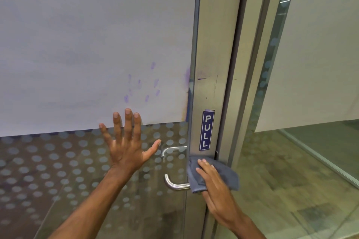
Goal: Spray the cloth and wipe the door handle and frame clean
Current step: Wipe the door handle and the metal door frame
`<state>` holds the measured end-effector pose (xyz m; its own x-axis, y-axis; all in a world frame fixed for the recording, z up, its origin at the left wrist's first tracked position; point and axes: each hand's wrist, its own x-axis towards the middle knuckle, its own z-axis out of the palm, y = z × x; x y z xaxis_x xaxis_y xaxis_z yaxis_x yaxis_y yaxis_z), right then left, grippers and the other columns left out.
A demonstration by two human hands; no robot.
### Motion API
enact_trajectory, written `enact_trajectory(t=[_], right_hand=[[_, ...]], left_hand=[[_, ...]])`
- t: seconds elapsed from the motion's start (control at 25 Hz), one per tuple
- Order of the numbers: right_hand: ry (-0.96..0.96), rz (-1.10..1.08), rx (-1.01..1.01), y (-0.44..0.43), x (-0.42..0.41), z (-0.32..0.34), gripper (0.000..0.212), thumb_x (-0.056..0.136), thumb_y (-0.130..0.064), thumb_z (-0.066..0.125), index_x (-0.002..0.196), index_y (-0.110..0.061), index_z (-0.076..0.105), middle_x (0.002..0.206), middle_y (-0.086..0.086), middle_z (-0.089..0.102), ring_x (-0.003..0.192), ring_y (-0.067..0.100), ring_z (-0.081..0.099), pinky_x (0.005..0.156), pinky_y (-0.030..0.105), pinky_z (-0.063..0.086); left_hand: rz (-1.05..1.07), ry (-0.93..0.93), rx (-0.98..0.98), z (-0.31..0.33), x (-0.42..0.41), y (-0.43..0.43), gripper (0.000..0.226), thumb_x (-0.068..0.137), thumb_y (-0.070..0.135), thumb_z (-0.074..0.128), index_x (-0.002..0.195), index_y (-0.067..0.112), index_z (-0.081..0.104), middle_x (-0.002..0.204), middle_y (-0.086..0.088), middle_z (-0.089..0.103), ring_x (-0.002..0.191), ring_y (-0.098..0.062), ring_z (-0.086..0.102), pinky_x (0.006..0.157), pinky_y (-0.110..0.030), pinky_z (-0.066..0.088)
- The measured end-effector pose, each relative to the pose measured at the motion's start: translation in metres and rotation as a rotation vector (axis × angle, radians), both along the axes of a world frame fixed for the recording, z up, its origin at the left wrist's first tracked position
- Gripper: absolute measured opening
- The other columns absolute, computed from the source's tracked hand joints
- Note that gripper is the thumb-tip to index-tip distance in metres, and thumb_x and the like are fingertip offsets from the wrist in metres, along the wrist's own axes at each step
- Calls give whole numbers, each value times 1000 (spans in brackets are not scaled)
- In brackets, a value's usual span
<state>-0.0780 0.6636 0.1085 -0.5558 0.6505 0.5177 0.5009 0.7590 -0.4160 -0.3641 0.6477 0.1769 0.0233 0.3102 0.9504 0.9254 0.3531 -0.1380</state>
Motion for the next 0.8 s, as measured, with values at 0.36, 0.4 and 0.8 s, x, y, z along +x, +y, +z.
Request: enact_trajectory(t=[0.36, 0.4, 0.8], right_hand=[[0, -339, 87, -60, -94, -8, 49, 73, -17, 51, 119, -1, 61, 119, 12, 67, 117, 22, 52, 95, 34, 39], [-71, -367, 6, -64, -108, 4, 49, 71, -15, 58, 118, -2, 61, 116, 12, 67, 112, 25, 58, 95, 35, 41], [-319, -120, 53, -36, -67, 32, 34, 92, -18, 33, 123, -13, 46, 110, 8, 63, 95, 29, 60, 87, 40, 38]], left_hand=[[-6, 11, 1, -1, -1, 1, 109, 80, 78, 45, 155, 10, 3, 164, -8, -11, 150, -33, -9, 112, -69, 2], [-5, 9, -6, -1, -1, 1, 109, 81, 78, 45, 155, 11, 2, 164, -8, -12, 150, -33, -10, 113, -69, 2], [-6, -5, -35, -1, -2, 0, 111, 79, 80, 44, 155, 11, 2, 164, -8, -12, 150, -33, -11, 113, -69, -1]])
